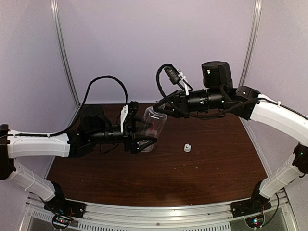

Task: Unscrew the bottle caps

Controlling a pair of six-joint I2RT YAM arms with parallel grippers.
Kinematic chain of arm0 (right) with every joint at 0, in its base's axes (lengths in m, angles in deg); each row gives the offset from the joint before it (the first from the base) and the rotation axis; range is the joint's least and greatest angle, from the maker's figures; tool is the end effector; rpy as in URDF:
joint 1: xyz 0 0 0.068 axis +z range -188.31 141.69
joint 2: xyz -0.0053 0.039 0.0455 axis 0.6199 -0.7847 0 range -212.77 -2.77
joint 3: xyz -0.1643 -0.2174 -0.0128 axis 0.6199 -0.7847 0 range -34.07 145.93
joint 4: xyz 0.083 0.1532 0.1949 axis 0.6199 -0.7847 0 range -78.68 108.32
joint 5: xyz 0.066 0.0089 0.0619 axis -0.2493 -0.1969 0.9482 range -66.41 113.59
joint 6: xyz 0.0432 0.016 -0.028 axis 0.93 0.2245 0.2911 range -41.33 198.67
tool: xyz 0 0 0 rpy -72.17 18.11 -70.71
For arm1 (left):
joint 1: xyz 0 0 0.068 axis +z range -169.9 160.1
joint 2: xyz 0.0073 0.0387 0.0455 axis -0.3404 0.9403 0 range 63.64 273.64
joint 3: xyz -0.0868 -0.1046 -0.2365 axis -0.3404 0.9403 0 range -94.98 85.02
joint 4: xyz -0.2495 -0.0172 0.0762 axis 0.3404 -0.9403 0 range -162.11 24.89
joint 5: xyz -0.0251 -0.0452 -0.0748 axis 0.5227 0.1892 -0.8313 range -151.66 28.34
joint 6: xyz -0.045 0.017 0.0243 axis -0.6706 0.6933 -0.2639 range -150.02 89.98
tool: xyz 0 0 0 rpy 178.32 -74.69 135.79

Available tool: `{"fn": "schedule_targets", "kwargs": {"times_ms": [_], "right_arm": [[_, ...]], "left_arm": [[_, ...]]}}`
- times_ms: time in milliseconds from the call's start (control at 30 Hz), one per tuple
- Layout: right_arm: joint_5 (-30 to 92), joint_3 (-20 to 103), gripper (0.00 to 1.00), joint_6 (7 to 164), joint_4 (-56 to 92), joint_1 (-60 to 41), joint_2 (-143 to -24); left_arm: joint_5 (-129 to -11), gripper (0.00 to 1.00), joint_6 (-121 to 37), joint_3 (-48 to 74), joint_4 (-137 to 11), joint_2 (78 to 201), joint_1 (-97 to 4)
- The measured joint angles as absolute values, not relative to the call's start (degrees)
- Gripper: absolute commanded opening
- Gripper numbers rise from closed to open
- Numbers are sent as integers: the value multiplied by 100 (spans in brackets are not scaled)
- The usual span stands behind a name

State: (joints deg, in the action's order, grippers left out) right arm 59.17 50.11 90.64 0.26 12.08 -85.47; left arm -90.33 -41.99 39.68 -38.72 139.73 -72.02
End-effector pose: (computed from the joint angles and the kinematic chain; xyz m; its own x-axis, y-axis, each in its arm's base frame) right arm 0.1935 0.2663 0.4123 -0.3815 -0.1965 -0.9032 -0.9231 0.1326 0.3611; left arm 0.1723 -0.2495 0.2880 -0.2502 0.0252 -0.9679 0.9551 0.1701 -0.2425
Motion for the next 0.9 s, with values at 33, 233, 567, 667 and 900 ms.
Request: {"fn": "schedule_targets", "kwargs": {"times_ms": [33,233,567,667,900], "right_arm": [[5862,5011,0,9058,0,1208,-8547],[5453,5011,0,8953,-226,1169,-8514],[4000,5197,0,8782,-953,787,-8383],[3523,5195,0,8758,-1119,662,-8385],[2820,4913,0,8743,-1008,273,-8457]], "left_arm": [[-9011,97,-4214,3968,-3833,13973,-7202],[-8858,98,-4260,3968,-3848,13973,-7202],[-8021,98,-4240,3968,-4471,13658,-7202],[-7754,98,-4236,3968,-4622,13529,-7202],[-7363,98,-4234,3968,-4851,13433,-7202]]}}
